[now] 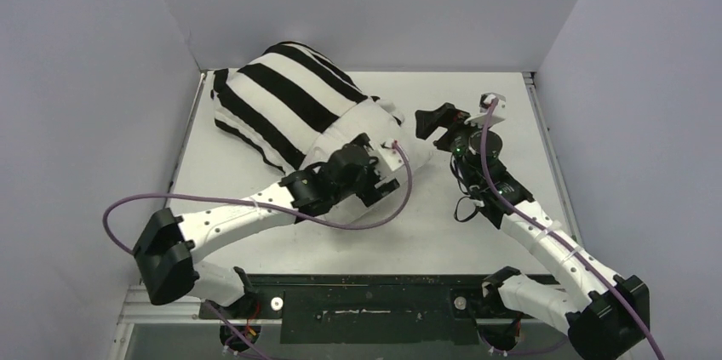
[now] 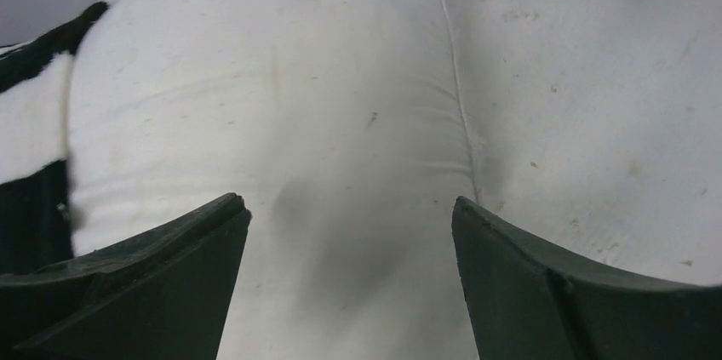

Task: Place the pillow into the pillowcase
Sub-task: Stuff the pillow into the pillowcase.

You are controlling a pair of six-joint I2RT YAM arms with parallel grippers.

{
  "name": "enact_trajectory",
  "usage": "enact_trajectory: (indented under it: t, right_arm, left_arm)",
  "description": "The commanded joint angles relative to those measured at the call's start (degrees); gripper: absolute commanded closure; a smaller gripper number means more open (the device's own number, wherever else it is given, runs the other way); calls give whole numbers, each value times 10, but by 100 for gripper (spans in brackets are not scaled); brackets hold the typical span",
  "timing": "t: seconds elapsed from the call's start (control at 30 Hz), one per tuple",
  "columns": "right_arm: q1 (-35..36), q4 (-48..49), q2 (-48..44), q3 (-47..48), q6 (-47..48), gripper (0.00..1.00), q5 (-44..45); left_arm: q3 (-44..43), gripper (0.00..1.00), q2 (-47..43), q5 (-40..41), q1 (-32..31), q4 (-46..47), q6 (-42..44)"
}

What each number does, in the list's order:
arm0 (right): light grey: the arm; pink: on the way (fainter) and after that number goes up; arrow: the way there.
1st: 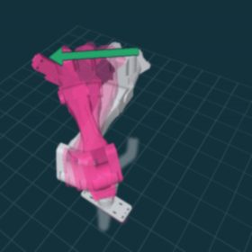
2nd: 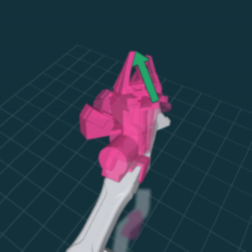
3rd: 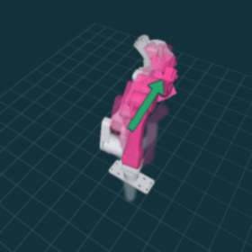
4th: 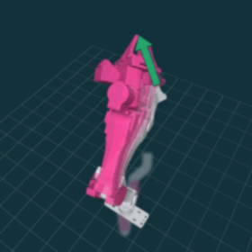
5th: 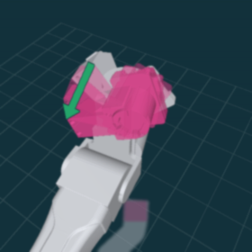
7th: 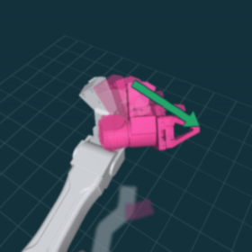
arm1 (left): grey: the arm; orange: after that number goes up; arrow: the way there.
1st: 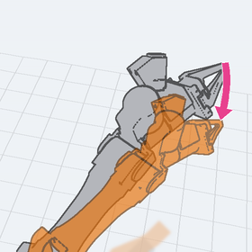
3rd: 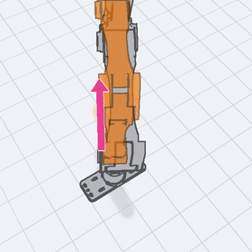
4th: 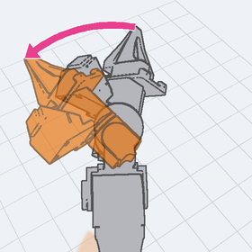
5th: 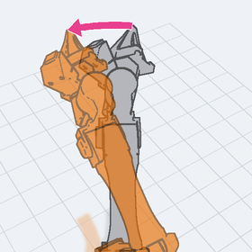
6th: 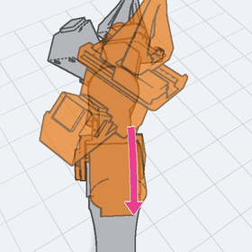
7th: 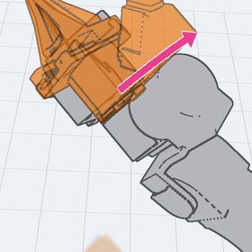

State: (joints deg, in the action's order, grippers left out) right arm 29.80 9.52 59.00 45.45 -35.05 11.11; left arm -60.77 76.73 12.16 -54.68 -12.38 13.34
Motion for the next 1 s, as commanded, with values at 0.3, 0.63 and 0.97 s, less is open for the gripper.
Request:
enact_trajectory:
  t: [0.3,0.63,0.97]
  right_arm:
    - [-91,-33,-60,-46,-18,0,-75]
    - [-103,89,-53,-158,-83,0,-144]
    - [-99,463,208,-206,-176,20,-240]
  left_arm:
    - [-16,81,175,225,-34,152,182]
    - [-140,100,61,183,92,116,49]
    - [-237,100,38,178,159,92,-33]
